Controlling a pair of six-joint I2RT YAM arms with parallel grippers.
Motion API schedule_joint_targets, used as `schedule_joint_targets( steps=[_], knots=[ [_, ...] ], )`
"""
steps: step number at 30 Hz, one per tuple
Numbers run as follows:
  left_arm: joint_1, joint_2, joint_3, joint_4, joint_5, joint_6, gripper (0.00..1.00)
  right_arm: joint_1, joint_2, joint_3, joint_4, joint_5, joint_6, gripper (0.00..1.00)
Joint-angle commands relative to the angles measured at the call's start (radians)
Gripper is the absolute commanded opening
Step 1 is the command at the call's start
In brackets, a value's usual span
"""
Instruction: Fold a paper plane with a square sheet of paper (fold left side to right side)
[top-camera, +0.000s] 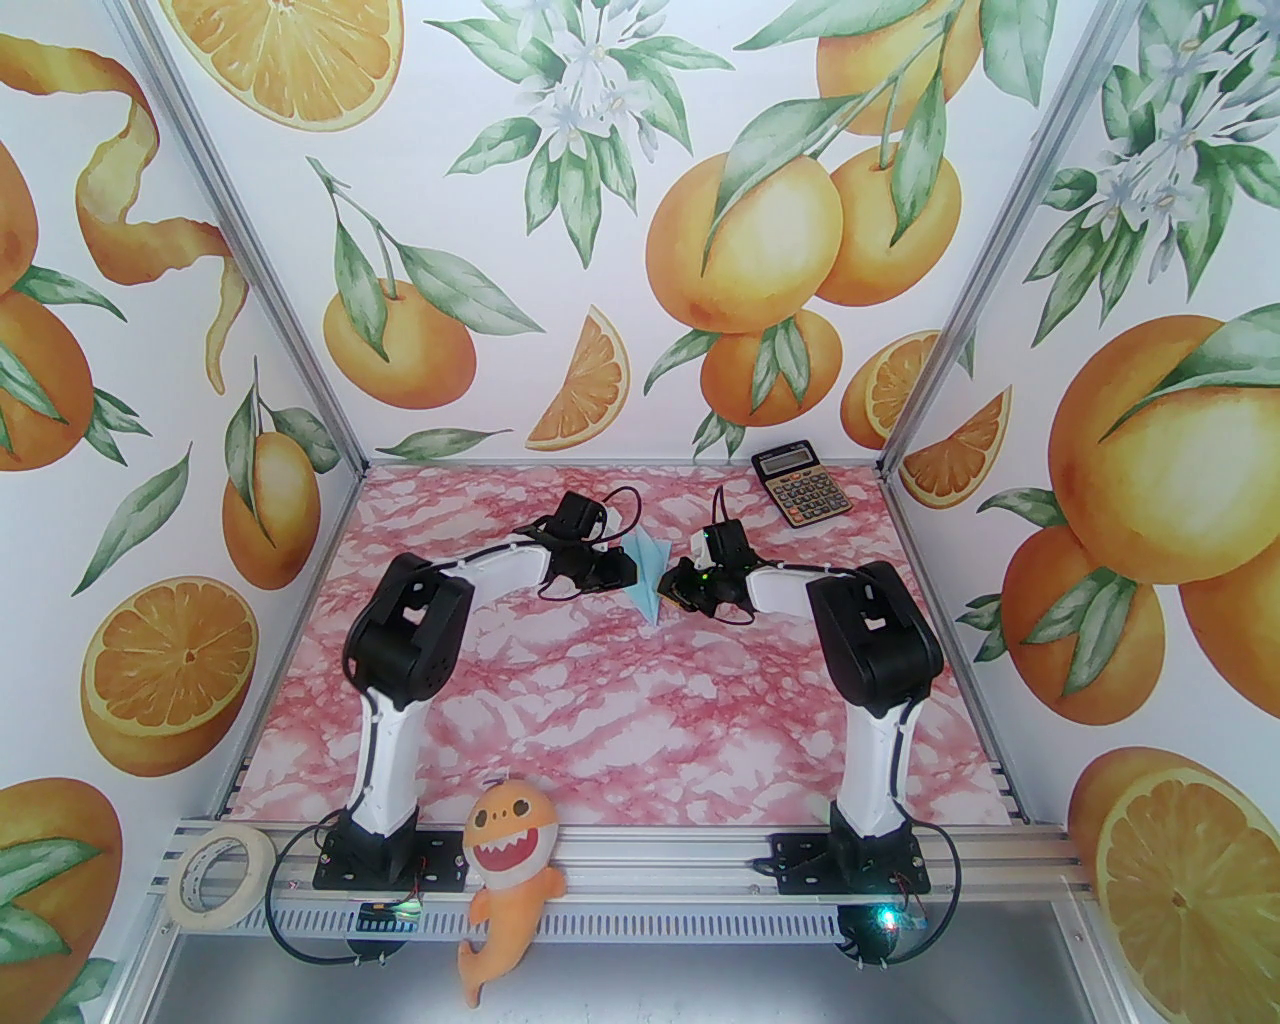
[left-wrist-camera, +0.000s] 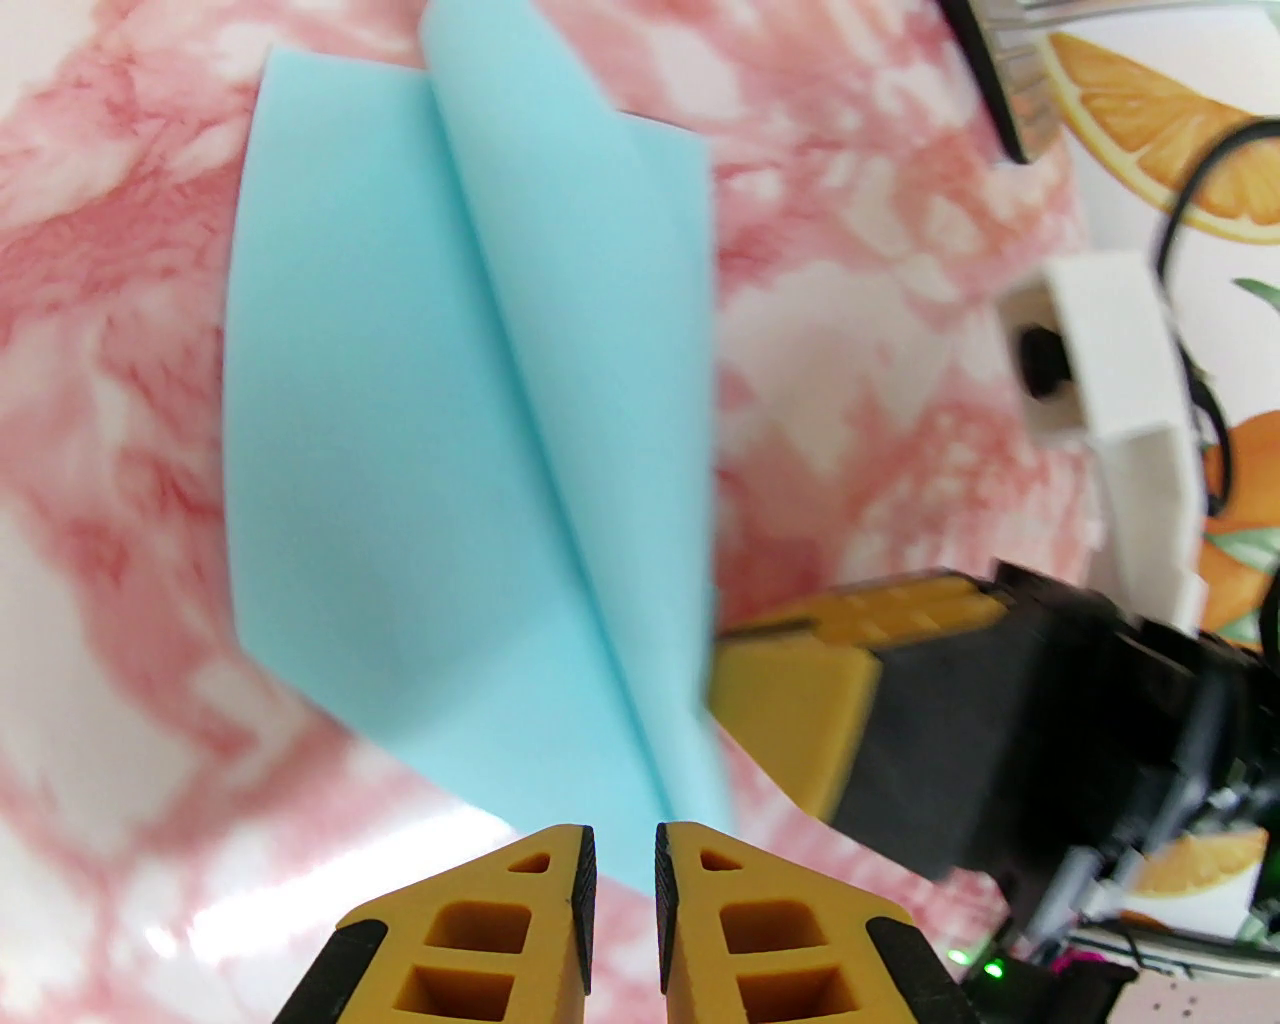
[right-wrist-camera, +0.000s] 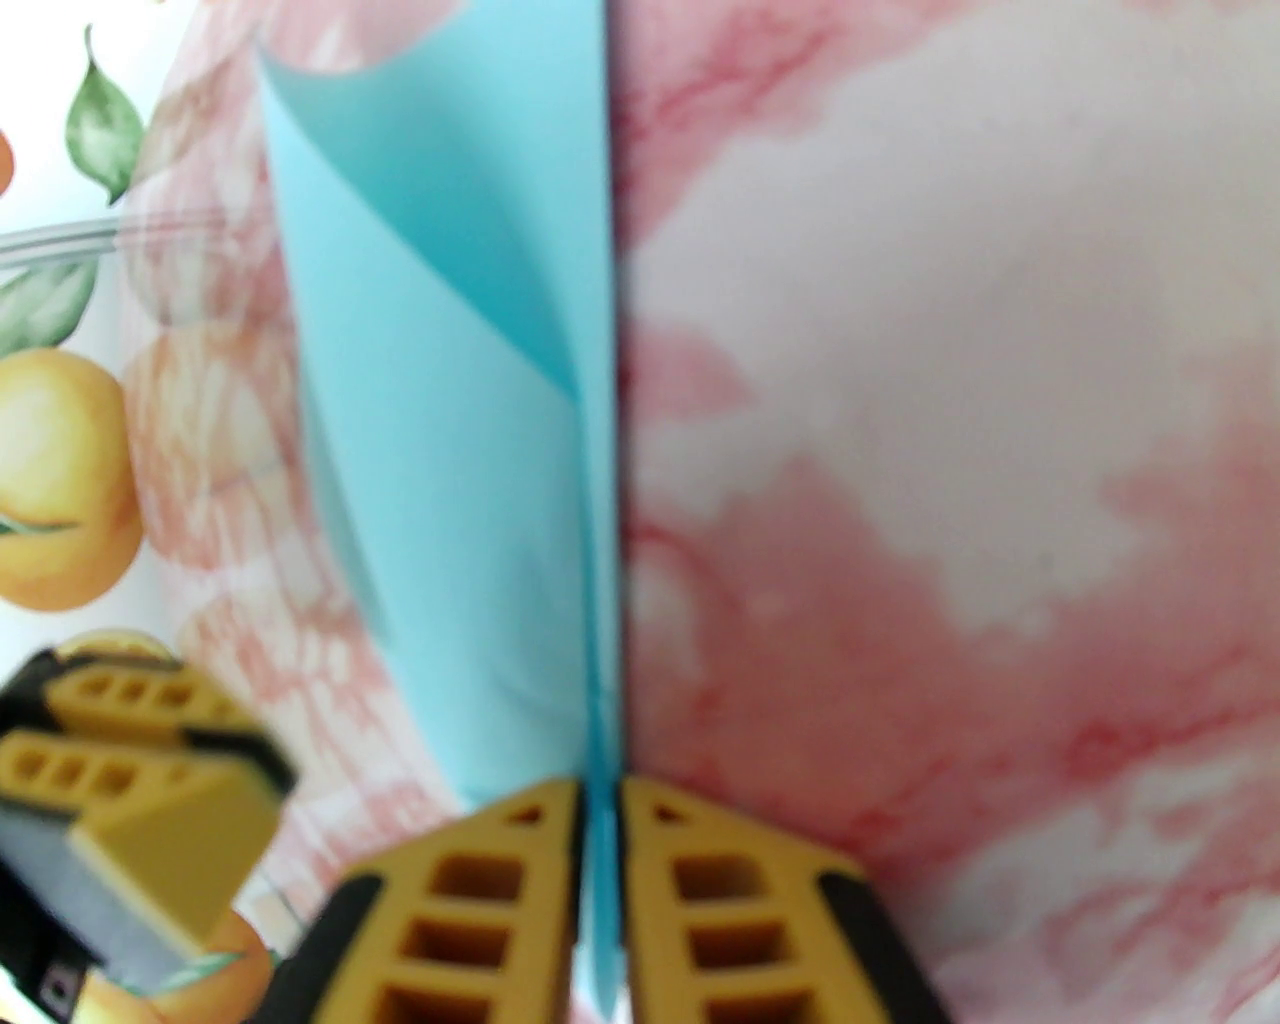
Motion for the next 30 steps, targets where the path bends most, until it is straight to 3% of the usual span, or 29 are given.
schedule_joint_targets(
  steps=[1, 4, 6, 17, 30],
  knots=[
    [-0.026, -0.054, -0.067, 0.076, 0.033, -0.064, 0.20, 0.018, 0.055, -0.026, 0.016, 0.047, 0.000, 0.15],
    [-0.045, -0.064, -0.143, 0.170, 0.064, -0.137, 0.16, 0.018, 0.057, -0.025, 0.018, 0.047, 0.000, 0.14],
    [-0.060, -0.064, -0.173, 0.214, 0.072, -0.173, 0.00, 0.017, 0.058, -0.026, 0.020, 0.046, -0.001, 0.15],
    [-0.091, -0.044, -0.182, 0.297, 0.068, -0.257, 0.00, 0.018, 0.055, -0.039, 0.029, 0.044, 0.001, 0.15],
    [-0.108, 0.001, -0.121, 0.243, 0.049, -0.261, 0.00, 0.019, 0.052, -0.043, 0.030, 0.047, 0.004, 0.14]
  ],
)
